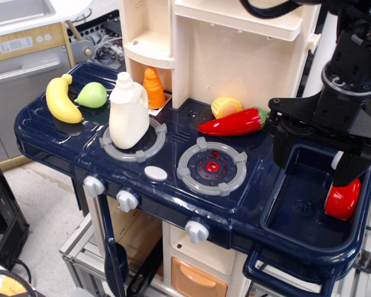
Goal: Put detergent in sink
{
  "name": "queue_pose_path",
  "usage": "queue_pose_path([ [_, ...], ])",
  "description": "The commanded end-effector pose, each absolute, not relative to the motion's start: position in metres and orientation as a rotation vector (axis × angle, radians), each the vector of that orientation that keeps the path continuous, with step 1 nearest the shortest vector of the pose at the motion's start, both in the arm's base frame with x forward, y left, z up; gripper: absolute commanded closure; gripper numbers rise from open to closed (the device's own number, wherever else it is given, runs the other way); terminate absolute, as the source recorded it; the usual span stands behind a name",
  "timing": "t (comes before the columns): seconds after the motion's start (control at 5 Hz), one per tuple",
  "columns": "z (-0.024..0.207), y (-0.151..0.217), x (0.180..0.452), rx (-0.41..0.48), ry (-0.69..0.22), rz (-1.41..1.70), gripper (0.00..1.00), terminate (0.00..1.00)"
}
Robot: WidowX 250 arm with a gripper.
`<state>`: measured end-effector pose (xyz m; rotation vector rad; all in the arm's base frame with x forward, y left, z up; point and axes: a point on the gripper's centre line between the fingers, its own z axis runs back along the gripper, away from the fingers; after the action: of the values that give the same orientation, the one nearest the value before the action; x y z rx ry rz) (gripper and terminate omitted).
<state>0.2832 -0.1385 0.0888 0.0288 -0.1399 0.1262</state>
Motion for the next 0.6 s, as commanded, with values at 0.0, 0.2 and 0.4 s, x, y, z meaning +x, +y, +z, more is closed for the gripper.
queue_pose_path([
  [0.0,0.089,-0.138,0.283,0.029,-0.14,0.126,0.0,0.0],
  [0.2,0.105,-0.11,0.273,0.154,-0.095,0.08,0.0,0.0],
  [0.4,0.121,-0.081,0.268,0.227,-0.075,0.013,0.0,0.0],
])
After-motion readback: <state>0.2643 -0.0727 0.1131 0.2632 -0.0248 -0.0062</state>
